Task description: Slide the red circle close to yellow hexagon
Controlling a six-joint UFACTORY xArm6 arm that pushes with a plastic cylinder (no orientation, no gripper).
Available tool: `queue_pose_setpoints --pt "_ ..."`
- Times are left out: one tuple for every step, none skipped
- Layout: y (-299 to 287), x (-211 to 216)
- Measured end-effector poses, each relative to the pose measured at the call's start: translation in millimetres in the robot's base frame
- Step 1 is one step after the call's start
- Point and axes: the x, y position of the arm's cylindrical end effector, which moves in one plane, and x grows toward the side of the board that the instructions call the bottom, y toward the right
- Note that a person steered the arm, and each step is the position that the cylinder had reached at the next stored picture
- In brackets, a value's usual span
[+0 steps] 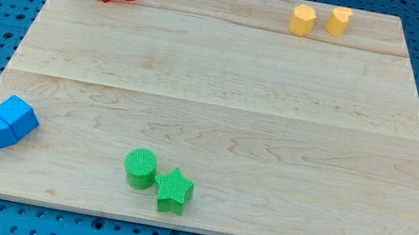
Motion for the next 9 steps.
queue_pose_setpoints --pt "85.8 -8.0" --pt "129.3 -8.0" --pt "179.8 -7.9" --pt "215.6 -7.9" --pt "262.6 -7.9" --pt "256.5 -17.0" --pt "246.9 -40.6" --pt "308.6 -39.4" --pt "248.3 -21.8"
